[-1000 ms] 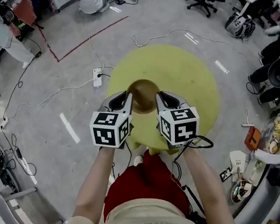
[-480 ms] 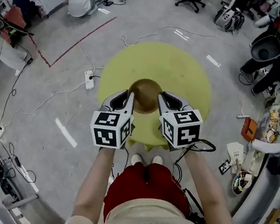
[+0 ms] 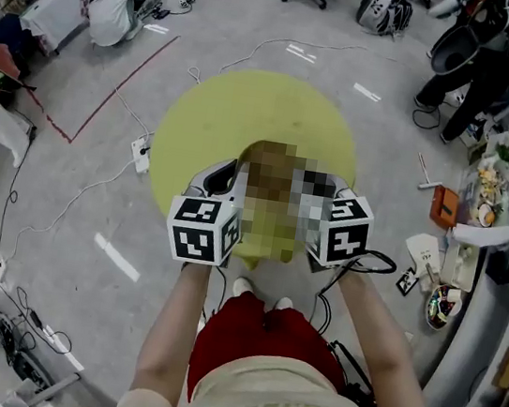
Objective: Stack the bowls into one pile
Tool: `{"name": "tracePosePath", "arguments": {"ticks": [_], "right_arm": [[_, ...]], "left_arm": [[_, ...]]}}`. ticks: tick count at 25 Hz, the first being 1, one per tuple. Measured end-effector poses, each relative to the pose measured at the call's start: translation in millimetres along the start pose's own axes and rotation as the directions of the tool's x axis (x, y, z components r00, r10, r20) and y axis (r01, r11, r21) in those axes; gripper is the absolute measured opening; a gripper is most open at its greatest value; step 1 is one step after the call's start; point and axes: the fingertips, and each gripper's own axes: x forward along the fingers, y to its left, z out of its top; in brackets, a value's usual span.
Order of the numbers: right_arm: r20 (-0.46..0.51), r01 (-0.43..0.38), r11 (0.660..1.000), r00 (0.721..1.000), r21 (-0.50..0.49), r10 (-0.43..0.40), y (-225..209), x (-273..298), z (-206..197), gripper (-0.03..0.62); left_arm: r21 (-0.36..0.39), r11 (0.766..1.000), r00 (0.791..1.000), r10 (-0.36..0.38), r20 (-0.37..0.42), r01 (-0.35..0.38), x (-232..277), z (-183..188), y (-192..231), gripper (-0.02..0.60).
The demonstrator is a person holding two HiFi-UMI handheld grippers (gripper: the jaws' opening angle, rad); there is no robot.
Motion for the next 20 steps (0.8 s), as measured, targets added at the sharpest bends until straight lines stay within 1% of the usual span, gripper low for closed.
{"name": "tracePosePath", "arguments": {"ticks": [5,10,15,20], "right_arm": [[-0.008,0.035,0.999,0.999,0.027,-0.035,-30.4,-21.5,-11.2,0.053],[-0.036,0.052,0.996,0.998,0.067,-0.05,-53.4,-32.8,-33.7,0.052],[-0.066,0.057,0.993,0.997,0.099,-0.05,-70.6,-34.9,-53.3,0.052],[-0.085,0.053,0.991,0.995,0.119,-0.043,-74.9,-34.4,-70.1,0.052]], "left_arm": [[0.01,0.999,0.999,-0.035,-0.022,0.036,15.2,-4.3,-35.0,0.04],[0.016,0.998,0.996,-0.055,-0.065,0.056,29.1,-19.3,-60.2,0.04],[0.012,0.998,0.993,-0.057,-0.106,0.059,42.7,-34.9,-74.9,0.04],[-0.001,0.999,0.99,-0.052,-0.134,0.053,46.5,-50.7,-79.5,0.04]]}}
